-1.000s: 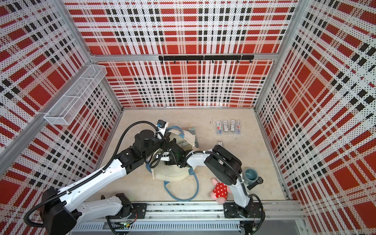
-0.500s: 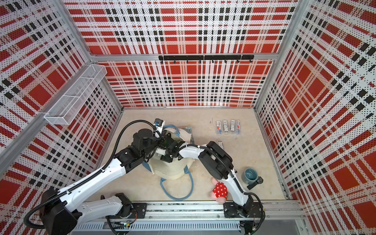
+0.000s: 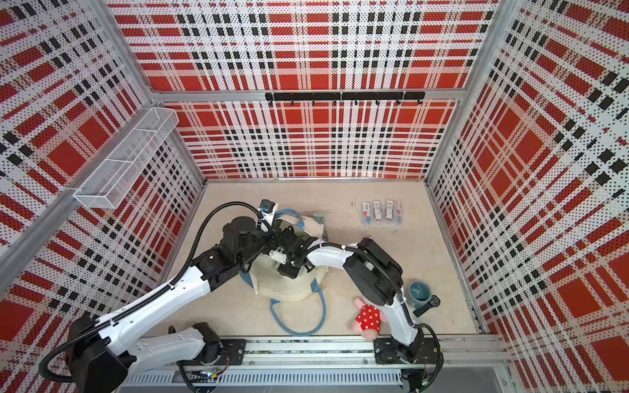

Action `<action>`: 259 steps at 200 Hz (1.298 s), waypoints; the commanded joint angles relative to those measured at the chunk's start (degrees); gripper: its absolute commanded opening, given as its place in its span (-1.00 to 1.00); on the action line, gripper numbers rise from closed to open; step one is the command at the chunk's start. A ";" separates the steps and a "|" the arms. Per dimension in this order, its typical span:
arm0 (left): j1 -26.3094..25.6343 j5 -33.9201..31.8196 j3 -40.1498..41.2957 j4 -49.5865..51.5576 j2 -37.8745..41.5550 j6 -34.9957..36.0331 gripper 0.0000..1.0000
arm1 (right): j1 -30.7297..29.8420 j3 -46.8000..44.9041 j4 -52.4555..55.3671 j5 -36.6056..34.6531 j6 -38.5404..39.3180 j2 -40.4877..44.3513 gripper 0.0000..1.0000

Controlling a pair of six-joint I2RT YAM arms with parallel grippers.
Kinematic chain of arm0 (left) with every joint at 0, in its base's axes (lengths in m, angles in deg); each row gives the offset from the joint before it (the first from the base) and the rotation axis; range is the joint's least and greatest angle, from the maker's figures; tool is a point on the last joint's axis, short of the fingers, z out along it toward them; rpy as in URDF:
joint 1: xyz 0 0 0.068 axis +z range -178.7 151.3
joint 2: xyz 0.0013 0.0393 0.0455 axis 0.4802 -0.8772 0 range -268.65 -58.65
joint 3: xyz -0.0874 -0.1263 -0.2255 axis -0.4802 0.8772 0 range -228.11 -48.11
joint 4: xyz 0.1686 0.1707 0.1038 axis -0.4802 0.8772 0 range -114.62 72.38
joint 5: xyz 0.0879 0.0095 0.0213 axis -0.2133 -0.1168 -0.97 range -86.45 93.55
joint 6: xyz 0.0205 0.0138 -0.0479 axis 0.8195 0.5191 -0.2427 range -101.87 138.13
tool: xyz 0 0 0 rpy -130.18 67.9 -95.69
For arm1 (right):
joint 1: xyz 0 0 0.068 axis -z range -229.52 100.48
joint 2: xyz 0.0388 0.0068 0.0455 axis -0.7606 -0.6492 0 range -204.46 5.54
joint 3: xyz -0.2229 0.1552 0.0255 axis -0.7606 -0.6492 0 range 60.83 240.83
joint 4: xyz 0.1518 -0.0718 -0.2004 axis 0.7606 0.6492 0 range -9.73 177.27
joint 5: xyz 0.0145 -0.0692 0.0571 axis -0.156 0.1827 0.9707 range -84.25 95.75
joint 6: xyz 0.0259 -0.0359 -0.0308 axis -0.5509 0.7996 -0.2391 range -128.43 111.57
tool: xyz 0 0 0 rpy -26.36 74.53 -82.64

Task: Take out the compass set from the canvas bag
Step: Pick up the compass set from the canvas bag.

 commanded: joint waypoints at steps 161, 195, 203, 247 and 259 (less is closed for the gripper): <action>1.83 3.79 -1.62 -4.66 -0.13 -2.54 -1.00 | -6.69 -19.65 7.88 -5.99 5.33 29.48 -0.29; 2.06 5.67 -1.18 -5.58 0.85 -3.48 -1.00 | -6.78 -16.84 13.56 -13.81 5.13 19.48 -0.42; 2.28 5.75 -1.08 -5.55 0.88 -3.46 -1.00 | -6.81 -17.00 14.04 -14.97 5.28 18.30 -0.49; 2.96 5.60 -0.87 -5.45 0.43 -3.61 -1.00 | -7.04 -21.16 12.21 -15.25 8.21 21.30 -0.56; 3.27 6.14 -0.90 -5.71 0.10 -3.75 -1.00 | -7.09 -21.80 10.91 -15.50 8.78 23.21 -0.61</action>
